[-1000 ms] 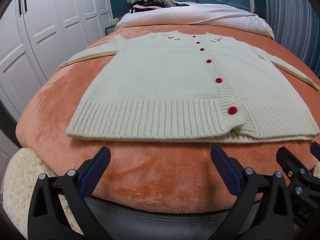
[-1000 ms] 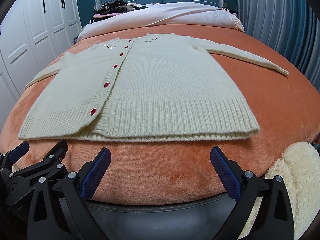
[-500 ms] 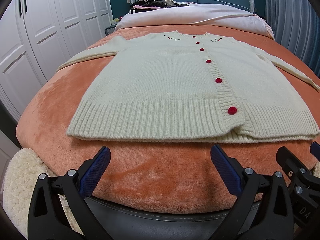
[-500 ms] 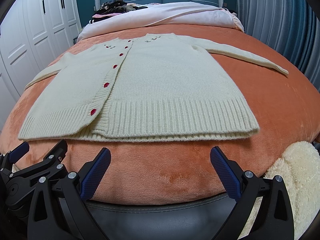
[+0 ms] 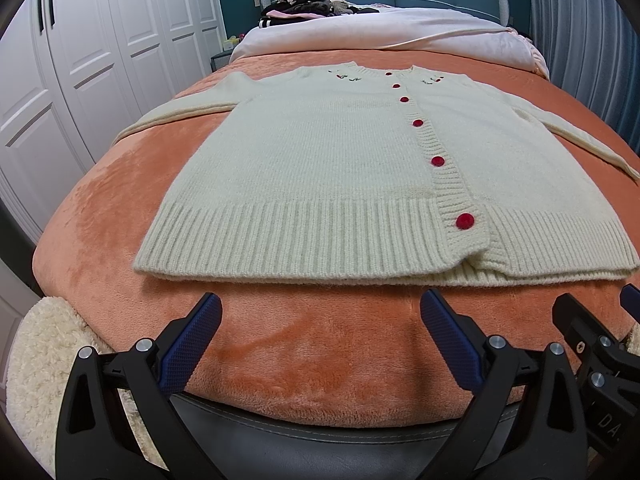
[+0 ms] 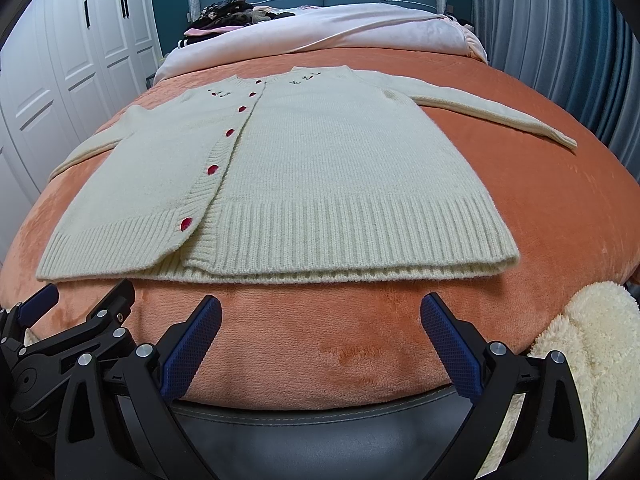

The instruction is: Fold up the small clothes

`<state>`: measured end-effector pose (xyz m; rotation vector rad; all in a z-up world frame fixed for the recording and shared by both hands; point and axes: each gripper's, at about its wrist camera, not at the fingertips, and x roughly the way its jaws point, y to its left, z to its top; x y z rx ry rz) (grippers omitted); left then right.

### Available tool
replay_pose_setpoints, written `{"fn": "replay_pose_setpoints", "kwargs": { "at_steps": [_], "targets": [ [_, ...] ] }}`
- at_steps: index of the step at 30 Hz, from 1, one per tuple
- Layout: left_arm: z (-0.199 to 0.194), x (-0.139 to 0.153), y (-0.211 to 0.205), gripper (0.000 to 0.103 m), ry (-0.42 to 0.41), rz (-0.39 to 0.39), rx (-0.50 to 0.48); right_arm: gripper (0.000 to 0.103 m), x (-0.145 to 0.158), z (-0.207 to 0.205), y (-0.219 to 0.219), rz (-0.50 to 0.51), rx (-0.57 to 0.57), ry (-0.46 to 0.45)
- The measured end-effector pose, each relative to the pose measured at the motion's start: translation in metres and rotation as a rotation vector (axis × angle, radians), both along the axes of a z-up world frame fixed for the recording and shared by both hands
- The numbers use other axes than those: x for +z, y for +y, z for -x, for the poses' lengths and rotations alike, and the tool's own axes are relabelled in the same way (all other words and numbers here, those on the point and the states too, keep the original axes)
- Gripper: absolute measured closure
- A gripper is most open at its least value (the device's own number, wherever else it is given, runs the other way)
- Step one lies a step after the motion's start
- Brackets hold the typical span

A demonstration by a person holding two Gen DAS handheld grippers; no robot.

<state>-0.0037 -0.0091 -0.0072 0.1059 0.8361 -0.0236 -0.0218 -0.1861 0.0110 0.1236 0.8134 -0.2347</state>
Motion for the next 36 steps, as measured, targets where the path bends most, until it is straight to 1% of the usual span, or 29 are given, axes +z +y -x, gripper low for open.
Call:
{"fn": "replay_pose_setpoints", "kwargs": {
  "at_steps": [9, 12, 13, 14, 15, 17, 18, 20, 21, 24, 27, 28, 30, 31, 33, 34, 35, 36],
  "targets": [
    [-0.004, 0.002, -0.002, 0.006, 0.006, -0.008, 0.0, 0.005, -0.003, -0.002, -0.005, -0.026, -0.005, 0.007],
    [-0.009, 0.017, -0.003, 0.006, -0.011, -0.007, -0.017, 0.005, 0.006, -0.006, -0.012, -0.055, 0.007, -0.004],
    [-0.012, 0.025, -0.002, 0.005, -0.025, 0.002, -0.013, 0.005, 0.016, -0.009, -0.022, -0.069, 0.019, -0.024],
    [-0.018, 0.035, 0.0, 0.005, -0.035, 0.031, -0.011, 0.005, 0.021, -0.012, -0.028, -0.072, 0.021, -0.036],
    [-0.024, 0.043, 0.004, 0.005, -0.039, 0.065, -0.006, 0.005, 0.031, -0.018, -0.045, -0.069, 0.008, -0.065],
    [-0.046, 0.059, 0.011, 0.005, -0.046, 0.123, 0.016, 0.005, 0.046, -0.033, -0.083, -0.046, -0.056, -0.103],
    [-0.056, 0.065, 0.013, 0.005, -0.053, 0.138, 0.028, 0.005, 0.052, -0.046, -0.115, -0.047, -0.111, -0.117],
    [-0.078, 0.075, 0.018, 0.005, -0.07, 0.149, 0.051, 0.005, 0.057, -0.065, -0.176, -0.098, -0.22, -0.129],
    [-0.088, 0.078, 0.018, 0.005, -0.077, 0.144, 0.057, 0.005, 0.056, -0.077, -0.217, -0.157, -0.3, -0.138],
    [-0.114, 0.081, 0.014, 0.005, -0.085, 0.103, 0.058, 0.005, 0.046, -0.105, -0.319, -0.305, -0.481, -0.149],
    [-0.134, 0.076, 0.007, 0.005, -0.075, 0.061, 0.049, 0.005, 0.027, -0.13, -0.399, -0.428, -0.613, -0.136],
    [-0.137, 0.072, 0.005, 0.005, -0.066, 0.055, 0.05, 0.005, 0.019, -0.137, -0.419, -0.466, -0.658, -0.133],
    [-0.146, 0.065, 0.004, 0.005, -0.046, 0.068, 0.054, 0.005, 0.001, -0.145, -0.451, -0.537, -0.759, -0.135],
    [-0.148, 0.06, 0.005, 0.005, -0.035, 0.075, 0.058, 0.005, -0.005, -0.149, -0.46, -0.557, -0.785, -0.144],
    [-0.156, 0.051, 0.007, 0.005, -0.006, 0.093, 0.067, 0.014, -0.002, -0.16, -0.464, -0.519, -0.819, -0.18],
    [-0.158, 0.048, 0.007, 0.005, 0.002, 0.099, 0.072, 0.046, 0.001, -0.173, -0.465, -0.538, -0.775, -0.184],
    [-0.162, 0.044, 0.01, 0.005, 0.01, 0.1, 0.078, 0.09, 0.008, -0.193, -0.462, -0.58, -0.722, -0.165],
    [-0.165, 0.041, 0.012, 0.005, 0.016, 0.1, 0.082, 0.091, 0.024, -0.208, -0.449, -0.571, -0.688, -0.198]
  ]
}}
